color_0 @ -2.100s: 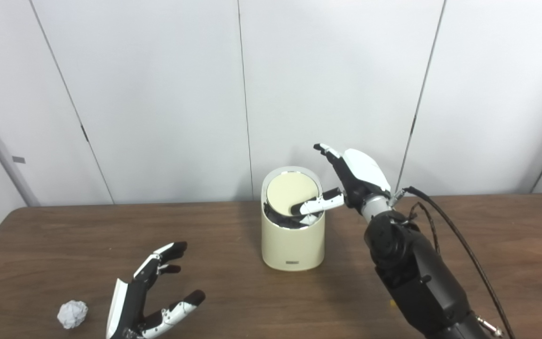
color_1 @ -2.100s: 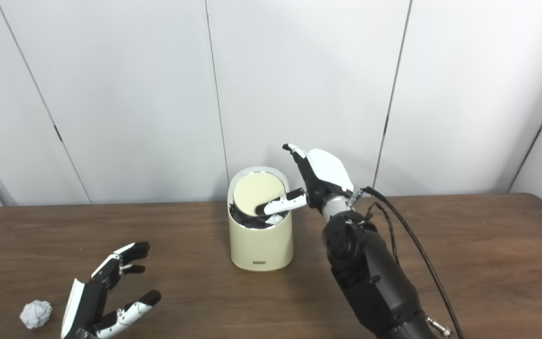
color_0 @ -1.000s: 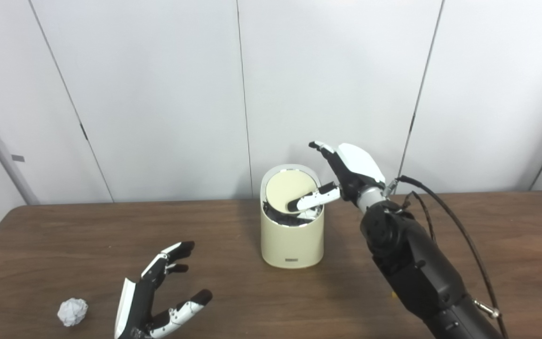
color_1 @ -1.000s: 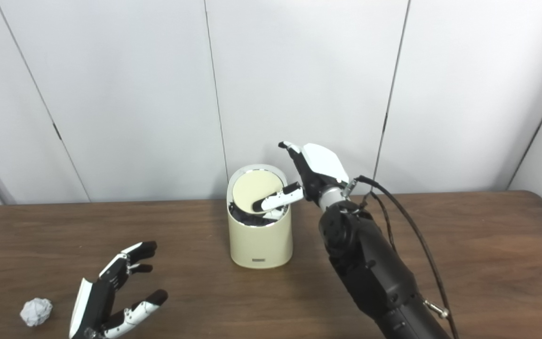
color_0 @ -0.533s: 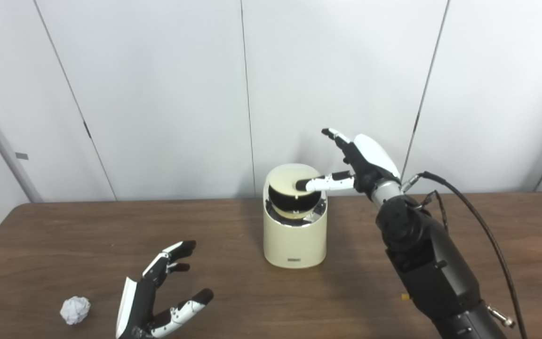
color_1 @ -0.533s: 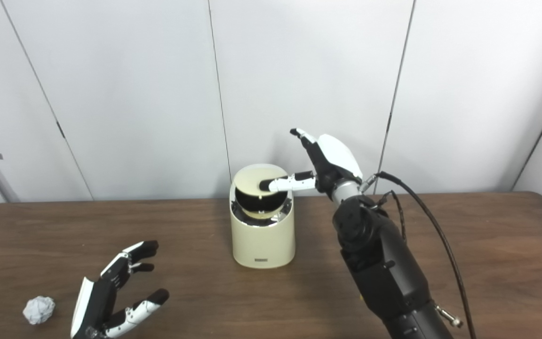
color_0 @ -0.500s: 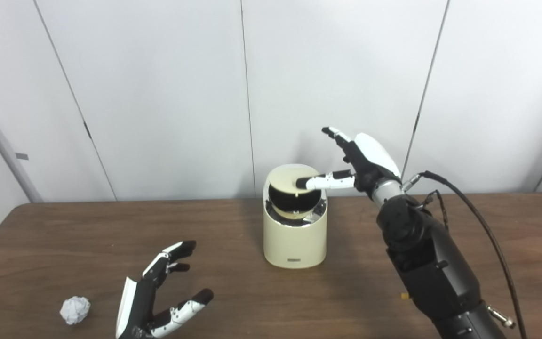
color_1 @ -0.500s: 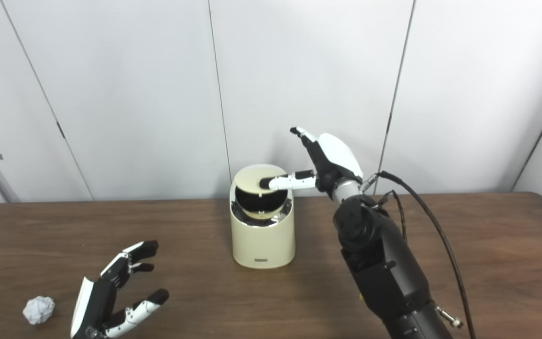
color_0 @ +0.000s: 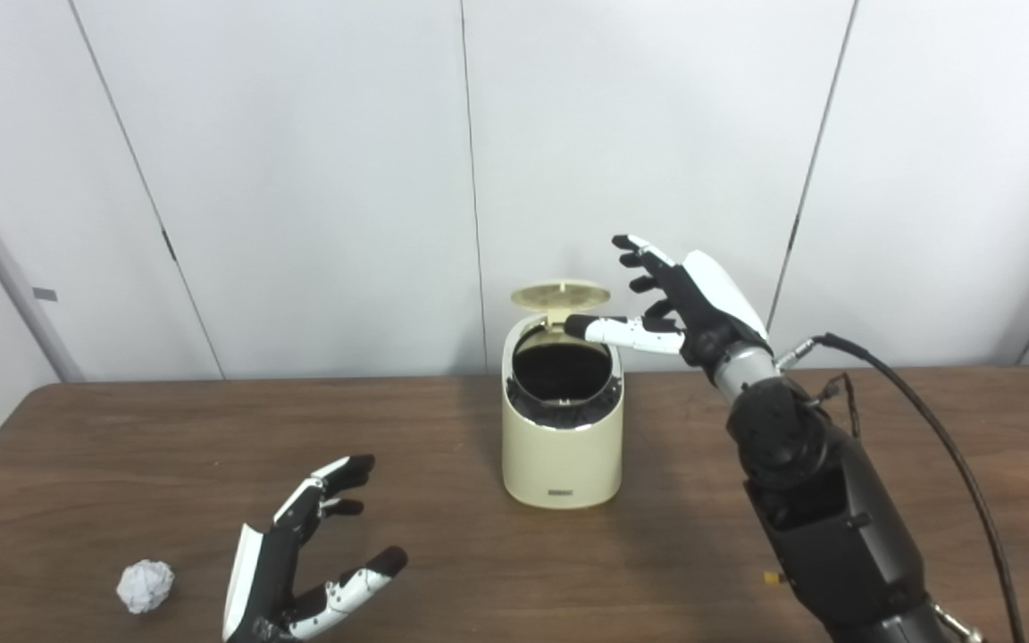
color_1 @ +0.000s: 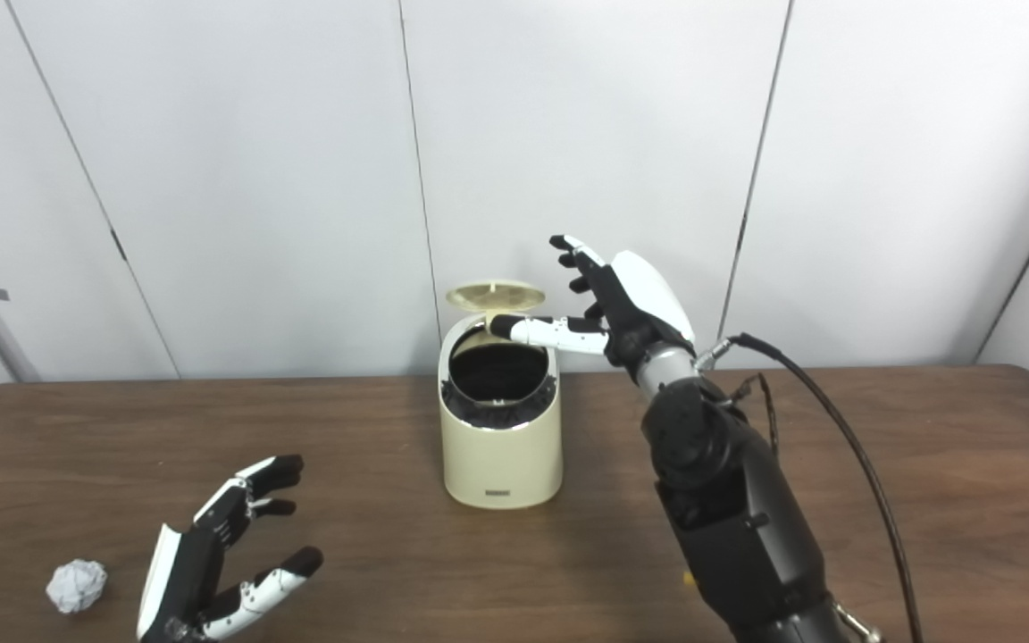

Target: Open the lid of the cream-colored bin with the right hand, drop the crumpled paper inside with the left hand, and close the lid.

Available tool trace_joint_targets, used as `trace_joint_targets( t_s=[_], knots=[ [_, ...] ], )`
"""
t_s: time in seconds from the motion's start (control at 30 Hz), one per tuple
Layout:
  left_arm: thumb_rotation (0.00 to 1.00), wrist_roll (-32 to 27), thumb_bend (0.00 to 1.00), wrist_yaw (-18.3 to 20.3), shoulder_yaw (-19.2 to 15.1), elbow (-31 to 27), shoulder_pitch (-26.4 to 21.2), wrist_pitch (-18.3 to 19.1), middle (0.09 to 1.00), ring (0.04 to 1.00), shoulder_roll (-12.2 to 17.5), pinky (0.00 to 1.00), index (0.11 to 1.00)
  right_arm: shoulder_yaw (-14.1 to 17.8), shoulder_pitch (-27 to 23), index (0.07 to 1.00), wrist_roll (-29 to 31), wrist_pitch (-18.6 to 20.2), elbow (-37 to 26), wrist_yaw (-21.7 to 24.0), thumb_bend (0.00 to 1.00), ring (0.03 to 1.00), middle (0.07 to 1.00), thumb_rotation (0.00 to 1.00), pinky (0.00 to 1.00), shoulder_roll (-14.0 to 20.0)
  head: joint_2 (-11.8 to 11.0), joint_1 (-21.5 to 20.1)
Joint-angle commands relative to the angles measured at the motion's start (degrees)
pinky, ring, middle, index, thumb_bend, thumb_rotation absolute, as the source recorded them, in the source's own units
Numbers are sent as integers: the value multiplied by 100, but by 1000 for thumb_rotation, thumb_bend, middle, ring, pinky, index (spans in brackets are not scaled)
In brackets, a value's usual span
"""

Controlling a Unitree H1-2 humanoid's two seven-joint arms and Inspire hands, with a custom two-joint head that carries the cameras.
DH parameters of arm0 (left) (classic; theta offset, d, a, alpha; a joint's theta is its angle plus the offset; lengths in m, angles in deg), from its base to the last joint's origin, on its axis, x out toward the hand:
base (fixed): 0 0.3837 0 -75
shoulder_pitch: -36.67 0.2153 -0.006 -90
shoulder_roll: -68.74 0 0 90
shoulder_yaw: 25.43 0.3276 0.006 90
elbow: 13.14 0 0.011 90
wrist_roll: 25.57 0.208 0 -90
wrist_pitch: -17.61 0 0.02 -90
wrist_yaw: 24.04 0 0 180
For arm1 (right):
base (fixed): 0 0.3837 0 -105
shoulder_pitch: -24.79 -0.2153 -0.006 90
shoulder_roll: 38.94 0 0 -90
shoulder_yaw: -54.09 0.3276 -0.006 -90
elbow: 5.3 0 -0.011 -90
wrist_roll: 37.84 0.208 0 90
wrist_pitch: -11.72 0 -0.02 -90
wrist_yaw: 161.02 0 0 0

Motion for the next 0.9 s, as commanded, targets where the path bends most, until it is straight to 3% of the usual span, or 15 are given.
trace_joint_targets(
  t_s=[0.0, 0.13, 0.3, 0.43, 0.53, 0.63, 0.8, 0.87],
  knots=[
    [529, 79, 886, -65, 1, 101, 16, -140, 788, 773, 56, 659, 768, 132, -150, 921, 166, -131, -416, -58, 959, 848, 904, 718, 709, 91, 7, 12],
    [523, 28, 881, -62, -11, 140, 13, -188, 788, 777, 70, 667, 766, 297, 102, 933, 425, -188, -839, -95, 979, 861, 903, 735, 730, 167, 9, 10],
    [524, -35, 884, -27, -17, 122, 21, -163, 791, 780, 94, 672, 775, 544, 563, 891, 811, -709, -1296, -353, 1000, 813, 842, 778, 703, 264, 4, -9],
    [514, -12, 866, -45, -30, 153, 11, -223, 794, 785, 121, 681, 775, 688, 1048, 911, 893, -890, -1712, -461, 1000, 902, 928, 801, 817, 367, 4, -22],
    [511, -61, 866, -29, -41, 157, 6, -196, 791, 782, 134, 678, 775, 788, 1366, 913, 988, -1107, -1890, -536, 1000, 906, 915, 812, 875, 422, 7, -32],
    [512, -70, 867, -22, -48, 173, -1, -214, 791, 782, 158, 678, 778, 887, 1619, 915, 1123, -1289, -1965, -607, 1000, 887, 887, 795, 849, 426, 4, -35],
    [503, -137, 869, -7, -58, 196, -11, -210, 789, 779, 196, 677, 773, 1042, 2132, 909, 1387, -2011, -1712, -818, 1000, 885, 888, 761, 835, 456, 3, -59],
    [505, -131, 871, -10, -61, 193, -12, -197, 791, 783, 208, 682, 772, 1163, 2383, 913, 1704, -2464, -1478, -914, 1000, 894, 892, 744, 848, 433, -7, -64]
  ],
)
